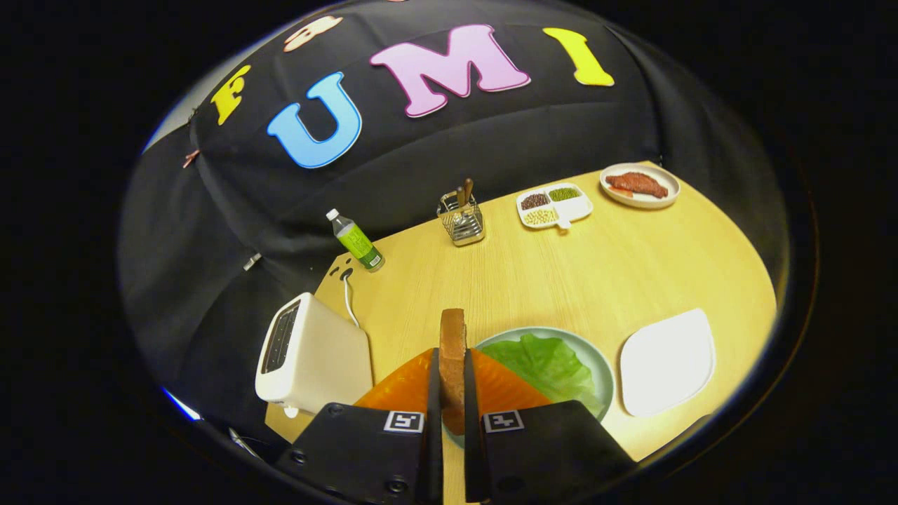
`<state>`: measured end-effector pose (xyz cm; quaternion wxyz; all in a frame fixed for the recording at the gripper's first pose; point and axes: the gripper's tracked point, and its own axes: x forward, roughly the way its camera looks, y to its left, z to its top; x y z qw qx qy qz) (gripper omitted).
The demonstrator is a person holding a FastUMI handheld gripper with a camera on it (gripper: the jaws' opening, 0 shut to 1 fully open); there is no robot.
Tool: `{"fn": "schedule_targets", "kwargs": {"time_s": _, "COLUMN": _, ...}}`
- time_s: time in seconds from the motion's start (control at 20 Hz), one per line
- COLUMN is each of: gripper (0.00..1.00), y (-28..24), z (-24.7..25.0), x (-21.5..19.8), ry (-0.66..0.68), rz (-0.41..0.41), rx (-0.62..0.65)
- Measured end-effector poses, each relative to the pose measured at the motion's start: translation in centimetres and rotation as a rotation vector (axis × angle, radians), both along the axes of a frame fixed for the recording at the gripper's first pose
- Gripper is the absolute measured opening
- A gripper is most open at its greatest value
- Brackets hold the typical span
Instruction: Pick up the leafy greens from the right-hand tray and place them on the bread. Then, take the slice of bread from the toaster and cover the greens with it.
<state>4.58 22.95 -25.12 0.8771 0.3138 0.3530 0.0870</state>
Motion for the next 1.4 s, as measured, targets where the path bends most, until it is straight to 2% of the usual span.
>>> {"fn": "schedule_targets", "kwargs": {"time_s": 0.15, "gripper": 0.16, "y": -1.0, "z": -3.4, "x": -0.3, "ry": 0.026, "rz": -0.033, "rx": -0.001}}
{"fn": "schedule_targets", "kwargs": {"time_s": 0.3, "gripper": 0.16, "y": -4.1, "z": -7.7, "x": -1.2, "ry": 0.077, "rz": -0.059, "rx": -0.099}}
{"fn": "schedule_targets", "kwargs": {"time_s": 0.45, "gripper": 0.16, "y": -5.1, "z": -10.9, "x": -2.3, "ry": 0.134, "rz": -0.04, "rx": -0.134}}
{"fn": "schedule_targets", "kwargs": {"time_s": 0.8, "gripper": 0.17, "y": -5.6, "z": -11.9, "x": -2.7, "ry": 0.112, "rz": 0.006, "rx": -0.268}}
{"fn": "schedule_targets", "kwargs": {"time_s": 0.85, "gripper": 0.23, "y": -5.4, "z": -12.1, "x": -2.9, "ry": 0.112, "rz": 0.011, "rx": -0.276}}
{"fn": "schedule_targets", "kwargs": {"time_s": 0.95, "gripper": 0.26, "y": -5.7, "z": -12.3, "x": -2.9, "ry": 0.117, "rz": 0.013, "rx": -0.3}}
{"fn": "schedule_targets", "kwargs": {"time_s": 1.05, "gripper": 0.4, "y": -6.7, "z": -12.4, "x": -3.1, "ry": 0.121, "rz": 0.01, "rx": -0.354}}
{"fn": "schedule_targets", "kwargs": {"time_s": 1.1, "gripper": 0.56, "y": -7.1, "z": -12.2, "x": -3.1, "ry": 0.111, "rz": 0.014, "rx": -0.378}}
{"fn": "schedule_targets", "kwargs": {"time_s": 1.2, "gripper": 0.69, "y": -7.4, "z": -12.0, "x": -3.0, "ry": 0.097, "rz": 0.032, "rx": -0.415}}
{"fn": "schedule_targets", "kwargs": {"time_s": 1.25, "gripper": 0.71, "y": -7.6, "z": -11.9, "x": -3.1, "ry": 0.094, "rz": 0.04, "rx": -0.438}}
{"fn": "schedule_targets", "kwargs": {"time_s": 1.35, "gripper": 0.83, "y": -8.7, "z": -11.3, "x": -3.0, "ry": 0.09, "rz": 0.034, "rx": -0.499}}
{"fn": "schedule_targets", "kwargs": {"time_s": 1.4, "gripper": 1.0, "y": -8.6, "z": -10.7, "x": -3.1, "ry": 0.08, "rz": 0.034, "rx": -0.49}}
